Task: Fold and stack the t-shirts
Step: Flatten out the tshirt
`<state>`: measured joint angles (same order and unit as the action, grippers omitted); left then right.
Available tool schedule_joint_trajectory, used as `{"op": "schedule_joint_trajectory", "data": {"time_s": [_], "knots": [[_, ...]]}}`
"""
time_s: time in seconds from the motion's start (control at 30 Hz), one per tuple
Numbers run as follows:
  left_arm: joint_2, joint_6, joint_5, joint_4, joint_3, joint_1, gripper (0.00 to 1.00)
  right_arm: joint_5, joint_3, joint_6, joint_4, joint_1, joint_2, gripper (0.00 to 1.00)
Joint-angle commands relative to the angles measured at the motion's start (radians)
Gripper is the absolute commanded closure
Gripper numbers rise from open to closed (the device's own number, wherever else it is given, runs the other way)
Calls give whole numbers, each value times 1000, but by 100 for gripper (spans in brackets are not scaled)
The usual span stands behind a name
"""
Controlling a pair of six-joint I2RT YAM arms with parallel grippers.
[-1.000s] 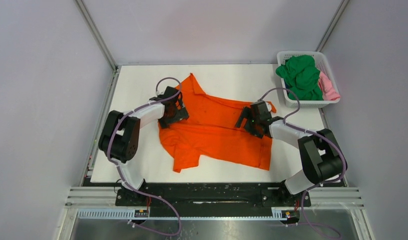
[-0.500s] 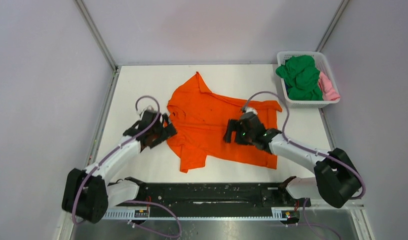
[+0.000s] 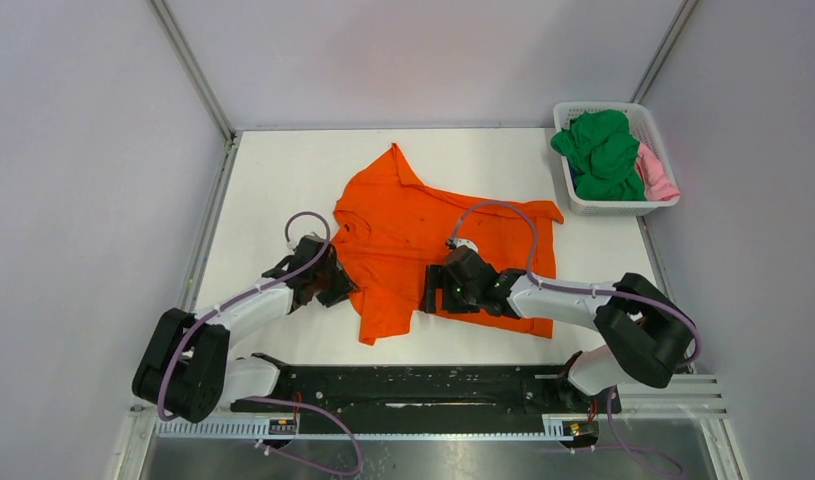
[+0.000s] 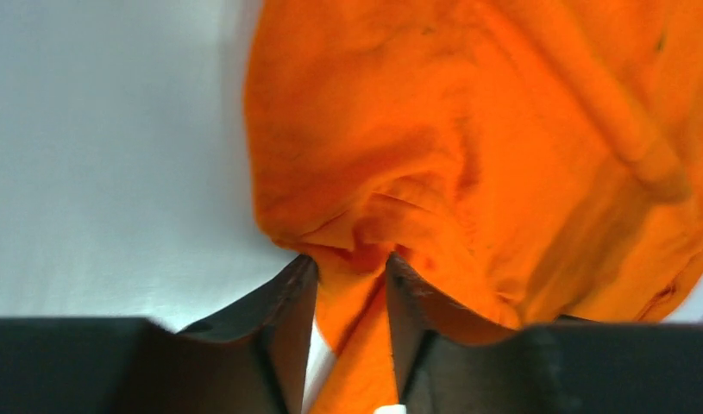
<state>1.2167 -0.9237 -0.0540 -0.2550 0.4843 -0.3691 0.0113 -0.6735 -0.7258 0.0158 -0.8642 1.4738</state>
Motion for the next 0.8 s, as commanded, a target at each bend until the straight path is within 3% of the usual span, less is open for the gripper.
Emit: {"op": "schedule_joint_trajectory", "data": {"time_s": [0.0, 0.07, 0.3, 0.53, 0.77], "knots": [[103, -4, -1, 32, 7, -39, 74, -70, 59, -57, 52, -7, 7, 13], [126, 0, 39, 2, 35, -52, 99, -88, 75, -62, 57, -7, -3, 13], [-15, -17, 426, -391, 154, -54, 100, -120, 115, -57, 79, -7, -18, 15], [-104, -29, 609, -671, 258, -56, 100, -46, 126, -3, 57, -7, -25, 16], [-29, -21, 616, -694, 365, -56, 45, -55, 90, 52, 87, -7, -90, 11]]}}
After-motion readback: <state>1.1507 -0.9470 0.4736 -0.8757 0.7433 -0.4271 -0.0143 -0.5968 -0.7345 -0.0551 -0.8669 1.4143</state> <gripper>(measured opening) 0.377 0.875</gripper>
